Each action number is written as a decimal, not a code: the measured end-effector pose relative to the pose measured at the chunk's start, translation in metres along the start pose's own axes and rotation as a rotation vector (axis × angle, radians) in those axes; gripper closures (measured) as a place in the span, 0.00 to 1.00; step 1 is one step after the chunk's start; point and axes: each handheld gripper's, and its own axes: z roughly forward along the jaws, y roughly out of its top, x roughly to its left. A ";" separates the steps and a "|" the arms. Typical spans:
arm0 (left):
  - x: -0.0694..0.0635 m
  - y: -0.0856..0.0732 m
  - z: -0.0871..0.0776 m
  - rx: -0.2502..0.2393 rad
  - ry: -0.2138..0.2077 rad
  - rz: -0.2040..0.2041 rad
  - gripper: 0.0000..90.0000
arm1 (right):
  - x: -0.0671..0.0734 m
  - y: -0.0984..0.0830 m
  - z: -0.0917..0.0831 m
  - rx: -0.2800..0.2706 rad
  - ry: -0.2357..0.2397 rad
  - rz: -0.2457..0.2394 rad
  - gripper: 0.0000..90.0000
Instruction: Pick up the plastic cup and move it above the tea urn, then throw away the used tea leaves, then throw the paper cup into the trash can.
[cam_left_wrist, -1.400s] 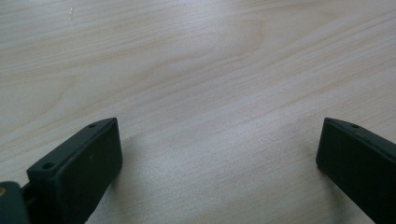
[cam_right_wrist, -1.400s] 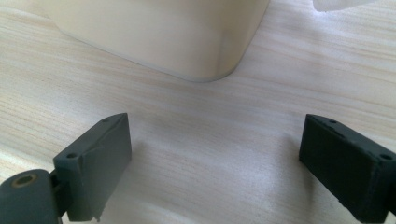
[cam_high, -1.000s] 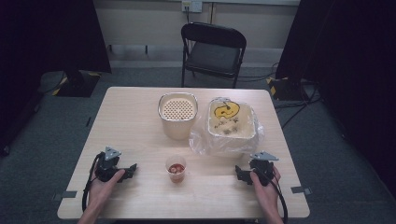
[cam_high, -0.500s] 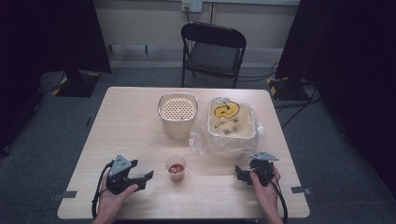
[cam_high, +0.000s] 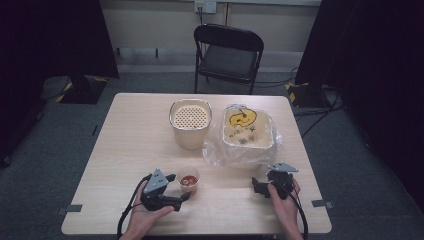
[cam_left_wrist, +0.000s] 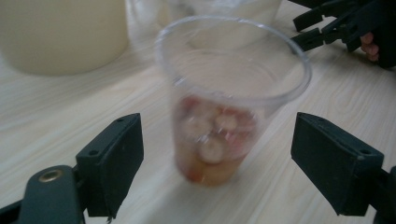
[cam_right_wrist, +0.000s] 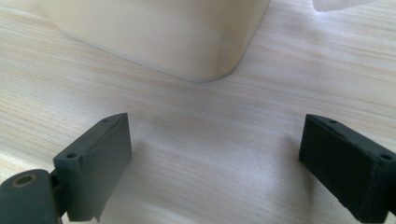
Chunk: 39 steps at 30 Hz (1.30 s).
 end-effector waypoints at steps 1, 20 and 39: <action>0.000 0.002 0.003 -0.003 0.011 0.008 0.19 | 0.000 0.000 0.000 0.000 0.000 0.000 0.09; -0.001 -0.005 0.035 -0.011 0.011 0.008 0.38 | 0.000 0.000 0.000 -0.001 -0.001 0.001 0.09; 0.014 0.001 0.022 -0.049 0.016 -0.012 0.55 | 0.000 0.000 0.000 0.000 0.001 0.000 0.09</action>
